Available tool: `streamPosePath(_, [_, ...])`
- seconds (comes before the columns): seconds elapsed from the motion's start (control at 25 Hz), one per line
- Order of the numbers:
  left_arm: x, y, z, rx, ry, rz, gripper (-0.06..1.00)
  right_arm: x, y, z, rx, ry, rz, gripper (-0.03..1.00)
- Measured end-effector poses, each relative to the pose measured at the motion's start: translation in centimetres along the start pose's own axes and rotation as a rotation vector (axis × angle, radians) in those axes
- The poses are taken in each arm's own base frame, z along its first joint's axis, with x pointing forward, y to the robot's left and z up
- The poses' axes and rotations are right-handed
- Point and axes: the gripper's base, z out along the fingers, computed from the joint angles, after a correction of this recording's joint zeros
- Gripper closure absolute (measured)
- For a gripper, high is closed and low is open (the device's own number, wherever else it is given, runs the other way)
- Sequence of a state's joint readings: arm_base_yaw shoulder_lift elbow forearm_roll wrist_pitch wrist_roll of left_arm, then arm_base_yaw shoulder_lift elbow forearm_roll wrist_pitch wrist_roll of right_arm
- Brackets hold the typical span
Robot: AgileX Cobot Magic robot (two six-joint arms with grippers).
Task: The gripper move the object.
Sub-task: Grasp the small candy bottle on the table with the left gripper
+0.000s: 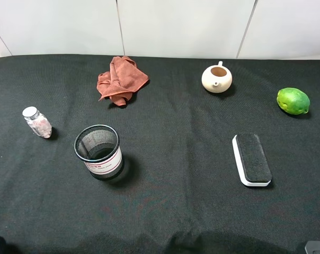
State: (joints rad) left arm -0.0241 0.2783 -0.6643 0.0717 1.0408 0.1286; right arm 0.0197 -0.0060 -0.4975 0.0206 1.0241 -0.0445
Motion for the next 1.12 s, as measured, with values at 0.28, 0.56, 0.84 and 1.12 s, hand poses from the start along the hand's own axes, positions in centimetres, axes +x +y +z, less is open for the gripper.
streamPosePath(0.28, [-3.7, 0.4, 2.1, 0.025, 0.164, 0.009, -0.05, 0.0, 0.0, 0.0, 0.0, 0.0, 0.0, 0.27])
streamPosePath(0.56, [-6.4, 0.6, 5.0, 0.055, 0.296, 0.012, -0.05, 0.0, 0.0, 0.0, 0.0, 0.0, 0.0, 0.27])
streamPosePath(0.84, [-8.1, 0.6, 7.8, 0.084, 0.409, 0.008, -0.05, 0.0, 0.0, 0.0, 0.0, 0.0, 0.0, 0.27])
streamPosePath(1.12, [-8.9, 0.3, 11.2, 0.115, 0.497, -0.004, -0.05, 0.0, 0.0, 0.0, 0.0, 0.0, 0.0, 0.27])
